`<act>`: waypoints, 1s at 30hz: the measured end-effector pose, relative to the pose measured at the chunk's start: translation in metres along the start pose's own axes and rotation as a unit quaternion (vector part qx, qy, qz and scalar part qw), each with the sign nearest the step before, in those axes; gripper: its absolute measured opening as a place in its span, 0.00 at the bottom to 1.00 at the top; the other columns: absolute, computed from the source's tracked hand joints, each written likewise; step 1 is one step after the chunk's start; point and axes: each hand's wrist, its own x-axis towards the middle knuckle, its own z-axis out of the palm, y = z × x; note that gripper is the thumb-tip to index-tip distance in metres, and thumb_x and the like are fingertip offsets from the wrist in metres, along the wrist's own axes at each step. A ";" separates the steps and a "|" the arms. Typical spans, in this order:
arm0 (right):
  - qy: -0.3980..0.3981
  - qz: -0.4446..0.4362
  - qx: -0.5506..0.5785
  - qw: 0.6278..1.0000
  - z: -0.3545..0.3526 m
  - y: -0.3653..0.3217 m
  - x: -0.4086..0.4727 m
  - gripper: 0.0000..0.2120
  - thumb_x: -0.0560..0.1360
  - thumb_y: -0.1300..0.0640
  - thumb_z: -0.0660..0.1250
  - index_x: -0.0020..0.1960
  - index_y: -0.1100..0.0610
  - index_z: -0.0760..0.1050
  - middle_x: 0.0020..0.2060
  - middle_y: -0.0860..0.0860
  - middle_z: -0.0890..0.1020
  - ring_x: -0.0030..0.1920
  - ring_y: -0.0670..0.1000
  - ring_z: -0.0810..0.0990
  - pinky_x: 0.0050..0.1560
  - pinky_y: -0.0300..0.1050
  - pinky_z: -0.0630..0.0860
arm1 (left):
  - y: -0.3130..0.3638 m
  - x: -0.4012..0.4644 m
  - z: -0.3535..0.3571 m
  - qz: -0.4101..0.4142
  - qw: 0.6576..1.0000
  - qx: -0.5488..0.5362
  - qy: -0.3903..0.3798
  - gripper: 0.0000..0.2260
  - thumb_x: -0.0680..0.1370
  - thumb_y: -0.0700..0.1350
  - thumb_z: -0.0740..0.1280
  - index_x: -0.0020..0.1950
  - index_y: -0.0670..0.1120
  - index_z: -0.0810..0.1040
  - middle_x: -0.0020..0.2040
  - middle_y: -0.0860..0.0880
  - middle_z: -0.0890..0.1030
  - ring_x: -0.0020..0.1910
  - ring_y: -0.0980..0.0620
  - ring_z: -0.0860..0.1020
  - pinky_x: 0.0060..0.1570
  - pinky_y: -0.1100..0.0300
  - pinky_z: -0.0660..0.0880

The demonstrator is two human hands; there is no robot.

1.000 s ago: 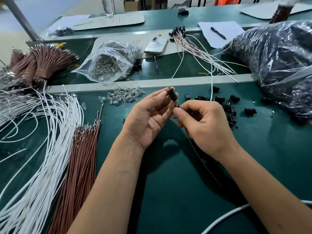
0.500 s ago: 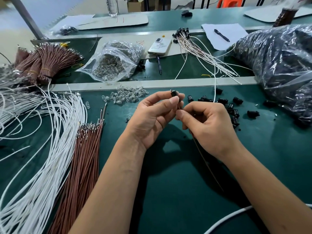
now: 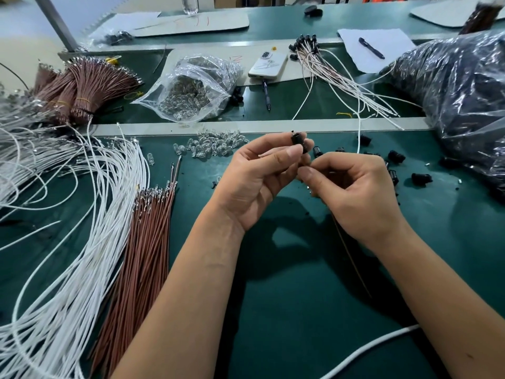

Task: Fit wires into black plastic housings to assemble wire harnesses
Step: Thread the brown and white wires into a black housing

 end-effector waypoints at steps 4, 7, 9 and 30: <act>-0.007 -0.005 -0.001 1.000 -0.002 0.005 0.001 0.08 0.77 0.58 0.75 0.41 0.58 0.84 0.30 0.58 0.78 0.30 0.59 0.73 0.30 0.55 0.69 | -0.001 0.000 -0.002 0.016 1.000 -0.005 -0.009 0.08 0.72 0.34 0.70 0.49 0.41 0.85 0.47 0.45 0.86 0.42 0.52 0.83 0.46 0.63 0.79; -0.011 -0.001 0.013 1.000 -0.003 0.008 0.001 0.06 0.77 0.58 0.76 0.42 0.57 0.85 0.31 0.60 0.80 0.30 0.62 0.74 0.30 0.56 0.70 | -0.002 0.000 -0.002 0.036 0.999 0.001 -0.013 0.09 0.71 0.33 0.70 0.48 0.42 0.86 0.47 0.46 0.86 0.43 0.52 0.83 0.47 0.63 0.79; -0.014 0.002 0.028 0.999 -0.005 0.009 0.002 0.04 0.77 0.58 0.76 0.43 0.56 0.85 0.32 0.61 0.80 0.30 0.63 0.74 0.31 0.57 0.71 | -0.002 0.000 -0.002 0.046 0.999 -0.001 -0.017 0.10 0.70 0.33 0.70 0.48 0.42 0.86 0.47 0.46 0.86 0.45 0.52 0.83 0.48 0.63 0.79; 0.036 -0.057 0.008 0.998 -0.011 0.006 0.006 0.03 0.75 0.62 0.78 0.48 0.58 0.86 0.39 0.47 0.82 0.33 0.45 0.75 0.35 0.41 0.73 | 0.000 -0.004 0.006 0.126 0.984 0.096 -0.087 0.16 0.68 0.25 0.71 0.45 0.44 0.87 0.48 0.46 0.85 0.48 0.52 0.82 0.52 0.61 0.78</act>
